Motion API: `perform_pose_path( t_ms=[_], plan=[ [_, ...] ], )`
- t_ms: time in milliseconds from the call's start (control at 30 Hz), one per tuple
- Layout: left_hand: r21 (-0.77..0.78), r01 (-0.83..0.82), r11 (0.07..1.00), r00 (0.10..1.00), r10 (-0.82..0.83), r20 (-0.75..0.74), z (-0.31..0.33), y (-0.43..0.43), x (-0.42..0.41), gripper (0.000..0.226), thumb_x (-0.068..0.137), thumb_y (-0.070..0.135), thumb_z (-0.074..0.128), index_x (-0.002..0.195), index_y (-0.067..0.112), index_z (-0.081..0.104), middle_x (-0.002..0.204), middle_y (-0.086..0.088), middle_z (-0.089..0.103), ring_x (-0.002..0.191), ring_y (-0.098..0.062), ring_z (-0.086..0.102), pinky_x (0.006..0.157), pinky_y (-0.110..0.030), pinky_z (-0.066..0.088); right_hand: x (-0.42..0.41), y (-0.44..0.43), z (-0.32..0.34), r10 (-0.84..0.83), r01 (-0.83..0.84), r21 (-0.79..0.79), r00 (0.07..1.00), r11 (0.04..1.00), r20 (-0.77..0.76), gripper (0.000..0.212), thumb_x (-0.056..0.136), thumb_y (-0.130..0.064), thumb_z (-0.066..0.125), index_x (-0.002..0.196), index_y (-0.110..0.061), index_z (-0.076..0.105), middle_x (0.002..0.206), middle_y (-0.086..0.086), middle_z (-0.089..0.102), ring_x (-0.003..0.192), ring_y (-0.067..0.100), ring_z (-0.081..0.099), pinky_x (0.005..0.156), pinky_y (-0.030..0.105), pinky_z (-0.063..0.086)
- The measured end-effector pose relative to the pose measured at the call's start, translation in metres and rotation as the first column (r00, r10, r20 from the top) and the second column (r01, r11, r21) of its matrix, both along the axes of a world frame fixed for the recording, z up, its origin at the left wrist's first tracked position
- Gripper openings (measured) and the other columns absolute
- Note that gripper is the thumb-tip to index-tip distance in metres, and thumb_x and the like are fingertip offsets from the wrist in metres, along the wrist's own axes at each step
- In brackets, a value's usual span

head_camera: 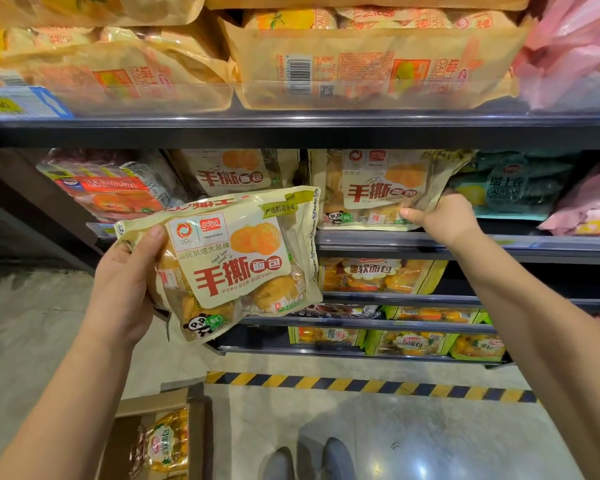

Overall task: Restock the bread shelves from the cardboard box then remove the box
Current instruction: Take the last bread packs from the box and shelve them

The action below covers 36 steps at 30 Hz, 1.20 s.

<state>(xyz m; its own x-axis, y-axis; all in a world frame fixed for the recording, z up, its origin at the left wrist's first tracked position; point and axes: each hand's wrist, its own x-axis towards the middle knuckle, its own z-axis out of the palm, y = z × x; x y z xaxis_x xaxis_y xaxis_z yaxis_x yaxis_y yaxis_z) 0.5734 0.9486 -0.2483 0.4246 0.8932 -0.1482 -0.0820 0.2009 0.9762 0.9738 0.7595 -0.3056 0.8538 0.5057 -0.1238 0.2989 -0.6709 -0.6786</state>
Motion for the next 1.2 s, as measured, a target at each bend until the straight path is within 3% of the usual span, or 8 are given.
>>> perform_pose_path(
  t_ms=[167,467,633,767,867,1000,1100,1200],
  plan=[
    [0.005,0.024,1.000,1.000,-0.024,-0.007,0.000,-0.003,0.005,0.033,0.104,0.025,0.053,0.096,0.037,0.082,0.112,0.000,0.079,0.102,-0.019,0.076,0.082,-0.033,0.064,-0.005,-0.004,-0.001,-0.027,0.027,-0.019,0.999,0.999,0.031,0.054,0.081,-0.048,0.083,0.086,0.003,0.067,0.082,0.013,0.069,0.079,0.031,0.065,0.062,0.035,0.046],
    [-0.028,0.039,0.999,0.999,-0.039,-0.021,-0.011,0.000,0.011,0.022,0.103,0.028,0.056,0.117,0.021,0.071,0.115,-0.004,0.078,0.106,-0.022,0.075,0.087,-0.037,0.063,-0.018,-0.018,0.005,-0.023,0.016,0.067,0.994,0.998,0.108,0.056,0.076,-0.044,0.088,0.115,-0.010,0.068,0.108,0.005,0.073,0.095,0.020,0.064,0.077,0.032,0.050],
    [-0.016,0.065,0.998,0.998,-0.065,-0.022,-0.010,-0.001,0.015,0.022,0.103,0.027,0.056,0.108,0.020,0.076,0.109,-0.004,0.079,0.100,-0.021,0.077,0.082,-0.034,0.064,-0.024,-0.024,0.013,-0.024,0.008,0.122,0.991,0.992,0.132,0.066,0.076,-0.045,0.088,0.127,-0.014,0.059,0.121,0.003,0.070,0.109,0.024,0.064,0.084,0.034,0.050],
    [-0.027,0.077,0.997,0.997,-0.077,-0.021,-0.006,-0.003,0.017,0.023,0.103,0.027,0.055,0.117,0.017,0.071,0.109,-0.004,0.079,0.098,-0.021,0.077,0.082,-0.035,0.064,-0.026,-0.029,0.010,-0.047,0.034,0.116,0.993,0.993,0.107,0.067,0.078,-0.047,0.086,0.129,-0.015,0.058,0.128,0.003,0.065,0.119,0.023,0.060,0.090,0.036,0.049],
    [-0.033,0.089,0.995,0.996,-0.090,-0.020,-0.004,-0.005,0.018,0.022,0.103,0.027,0.055,0.115,0.017,0.071,0.108,-0.003,0.079,0.097,-0.019,0.077,0.080,-0.033,0.064,-0.032,-0.037,0.010,-0.097,0.081,0.161,0.991,0.984,0.091,0.069,0.080,-0.046,0.084,0.133,-0.015,0.054,0.129,0.002,0.063,0.118,0.018,0.059,0.100,0.043,0.052],
    [-0.052,0.129,0.990,0.992,-0.129,-0.004,-0.001,-0.006,0.019,0.027,0.097,0.030,0.059,0.119,0.018,0.070,0.109,-0.004,0.079,0.098,-0.019,0.077,0.075,-0.030,0.064,-0.057,-0.048,0.013,-0.127,0.108,0.212,0.989,0.971,0.076,0.071,0.085,-0.044,0.080,0.142,-0.015,0.051,0.132,0.000,0.062,0.119,0.013,0.059,0.104,0.039,0.051],
    [-0.045,0.164,0.985,0.986,-0.165,0.000,0.001,-0.006,0.020,0.039,0.097,0.031,0.059,0.131,0.010,0.065,0.112,-0.008,0.078,0.099,-0.023,0.077,0.075,-0.032,0.064,-0.092,-0.052,0.025,-0.043,0.042,0.277,0.999,0.960,-0.003,0.058,0.091,-0.045,0.074,0.140,-0.020,0.054,0.126,-0.008,0.064,0.112,0.005,0.062,0.093,0.023,0.050],
    [-0.033,0.200,0.979,0.980,-0.199,0.020,0.006,-0.006,0.019,0.040,0.093,0.032,0.061,0.128,0.013,0.066,0.111,-0.008,0.078,0.099,-0.023,0.077,0.075,-0.032,0.064,-0.133,-0.047,0.043,0.219,-0.146,0.331,0.956,0.932,-0.196,0.044,0.095,-0.042,0.068,0.136,-0.029,0.057,0.120,-0.016,0.066,0.110,-0.004,0.063,0.090,0.014,0.052]
  ],
)
